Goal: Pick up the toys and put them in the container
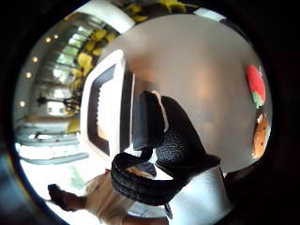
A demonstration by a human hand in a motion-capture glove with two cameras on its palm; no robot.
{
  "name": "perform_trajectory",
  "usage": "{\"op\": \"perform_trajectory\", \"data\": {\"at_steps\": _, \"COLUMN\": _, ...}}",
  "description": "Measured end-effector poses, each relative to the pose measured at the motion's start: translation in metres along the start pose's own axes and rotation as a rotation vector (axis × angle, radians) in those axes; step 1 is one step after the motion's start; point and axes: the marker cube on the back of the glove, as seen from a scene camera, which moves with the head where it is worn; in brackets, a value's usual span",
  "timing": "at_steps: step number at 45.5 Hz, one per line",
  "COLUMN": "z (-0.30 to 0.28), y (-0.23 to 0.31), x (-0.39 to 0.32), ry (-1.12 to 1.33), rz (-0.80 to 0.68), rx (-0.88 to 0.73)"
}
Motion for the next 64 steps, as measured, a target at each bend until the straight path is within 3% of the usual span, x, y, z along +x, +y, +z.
{"op": "perform_trajectory", "data": {"at_steps": 5, "z": 0.007, "y": -0.004, "x": -0.005, "ry": -0.086, "rz": 0.092, "rx": -0.009}}
{"op": "perform_trajectory", "data": {"at_steps": 9, "z": 0.010, "y": -0.015, "x": 0.015, "ry": 0.014, "rz": 0.005, "rx": -0.024}}
{"op": "perform_trajectory", "data": {"at_steps": 18, "z": 0.025, "y": -0.041, "x": 0.058, "ry": 0.011, "rz": 0.027, "rx": -0.035}}
{"op": "perform_trajectory", "data": {"at_steps": 26, "z": 0.041, "y": -0.057, "x": 0.107, "ry": 0.054, "rz": 0.235, "rx": -0.118}}
{"op": "perform_trajectory", "data": {"at_steps": 32, "z": 0.057, "y": -0.074, "x": 0.133, "ry": 0.028, "rz": 0.267, "rx": -0.157}}
{"op": "perform_trajectory", "data": {"at_steps": 41, "z": 0.074, "y": -0.084, "x": 0.170, "ry": 0.081, "rz": 0.682, "rx": -0.298}}
{"op": "perform_trajectory", "data": {"at_steps": 44, "z": 0.085, "y": -0.082, "x": 0.177, "ry": 0.017, "rz": 0.809, "rx": -0.415}}
{"op": "perform_trajectory", "data": {"at_steps": 47, "z": 0.105, "y": -0.086, "x": 0.186, "ry": -0.048, "rz": 0.818, "rx": -0.453}}
{"op": "perform_trajectory", "data": {"at_steps": 51, "z": 0.130, "y": -0.090, "x": 0.193, "ry": -0.293, "rz": 0.975, "rx": -0.500}}
{"op": "perform_trajectory", "data": {"at_steps": 54, "z": 0.135, "y": -0.093, "x": 0.200, "ry": -0.363, "rz": 0.929, "rx": -0.455}}
{"op": "perform_trajectory", "data": {"at_steps": 61, "z": 0.128, "y": -0.098, "x": 0.201, "ry": -0.224, "rz": 0.711, "rx": -0.314}}
{"op": "perform_trajectory", "data": {"at_steps": 64, "z": 0.124, "y": -0.099, "x": 0.196, "ry": -0.119, "rz": 0.744, "rx": -0.226}}
